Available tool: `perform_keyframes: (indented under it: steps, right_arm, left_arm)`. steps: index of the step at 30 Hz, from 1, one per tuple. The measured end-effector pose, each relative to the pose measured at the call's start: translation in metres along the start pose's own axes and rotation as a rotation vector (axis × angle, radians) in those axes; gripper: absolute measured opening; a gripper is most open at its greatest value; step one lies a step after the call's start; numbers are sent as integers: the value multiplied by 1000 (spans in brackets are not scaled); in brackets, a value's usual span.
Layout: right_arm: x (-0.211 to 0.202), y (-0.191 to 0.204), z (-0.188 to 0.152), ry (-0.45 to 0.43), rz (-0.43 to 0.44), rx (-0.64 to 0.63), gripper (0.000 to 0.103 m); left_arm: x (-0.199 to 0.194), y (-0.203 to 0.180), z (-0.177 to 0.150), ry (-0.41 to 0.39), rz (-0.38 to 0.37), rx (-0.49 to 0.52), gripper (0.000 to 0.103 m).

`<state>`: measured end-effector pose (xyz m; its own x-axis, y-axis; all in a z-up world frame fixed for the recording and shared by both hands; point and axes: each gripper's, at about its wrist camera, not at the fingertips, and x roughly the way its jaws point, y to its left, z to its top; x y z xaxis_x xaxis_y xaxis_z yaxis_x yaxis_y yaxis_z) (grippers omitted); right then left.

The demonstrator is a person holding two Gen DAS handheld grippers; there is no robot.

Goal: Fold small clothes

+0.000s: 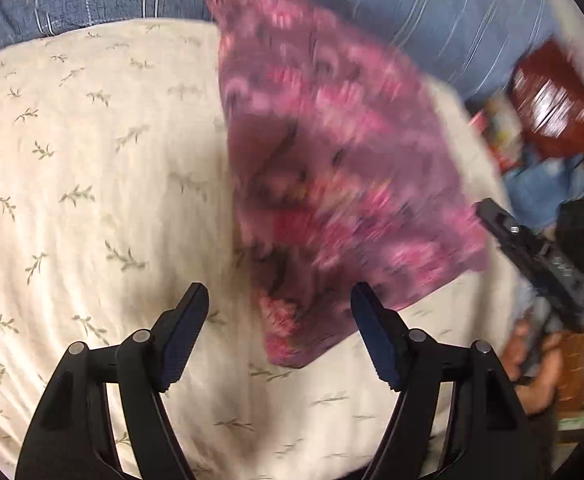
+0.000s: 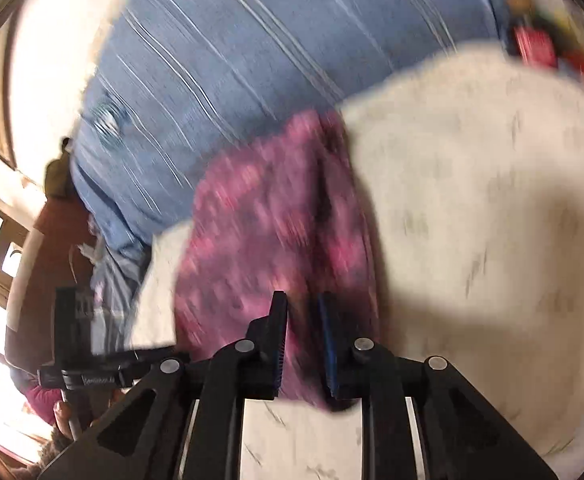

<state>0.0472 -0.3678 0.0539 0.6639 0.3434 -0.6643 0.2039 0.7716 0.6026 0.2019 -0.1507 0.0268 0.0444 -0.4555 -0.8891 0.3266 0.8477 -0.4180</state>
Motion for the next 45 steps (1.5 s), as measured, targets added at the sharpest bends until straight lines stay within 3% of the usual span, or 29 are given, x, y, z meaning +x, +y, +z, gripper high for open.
perform_keyframes:
  steps: [3,9,10,11,12,14,17,19,21,24,26,27,29,30,32,33,36,40,43,45]
  right_arm:
    - [5,8,30,-36,5,-4,49]
    - [79,4,87,13,-27,53,49]
    - [90,-2,92,20,-42,83,48]
    - [102,-5,97,45,-43,103,23]
    - [115,-1,105,86,-27,72,6]
    - [113,22,117,31,-40,-67,5]
    - [108,28,129,-51,-34,-95,5]
    - [137,15,132,57,-161,-93,6]
    - [156,5,126,159,-229,-83,13]
    - [114,16,120,31,-113,-92,17]
    - [91,24,110,0,-11,-124,22]
    - [77,28,99,0,75,-151,29]
    - [69,29,82,17,128,-176,37]
    - [72,25,69,53,122,-193,33]
    - [92,15,49,140,-39,-234,31]
    - [92,10,39,128,-56,-251,31]
    - [71,6,43,112,-65,-188,34]
    - [44,-16,61,36,-31,-67,40]
    - [47,-21,74,5,3,9,40]
    - [61,-5,85,6,43,-21,40]
  left_arm:
    - [-11,4,18,-60,-6,-17,74]
    - [3,9,41,-56,10,-21,73]
    - [5,7,47,-59,13,-10,73]
    - [10,1,59,-68,30,6,74]
    - [12,-1,66,-78,48,15,74]
    - [21,-8,79,-94,85,26,74]
    - [41,-8,91,-103,137,11,74]
    - [56,-6,95,-69,120,-28,74]
    - [55,-1,92,-56,92,-50,75]
    - [33,0,81,-85,91,-31,74]
    - [19,-3,69,-117,88,-16,74]
    - [16,-5,63,-132,87,-11,74]
    - [18,-9,47,-141,98,0,74]
    - [26,-14,46,-137,115,8,75]
    - [46,-20,39,-128,176,25,82]
    - [49,-22,37,-131,192,26,85]
    - [39,-21,36,-126,177,12,84]
    - [23,3,50,-129,84,-80,84]
    - [23,19,70,-120,26,-165,84]
    - [20,22,86,-121,6,-165,84]
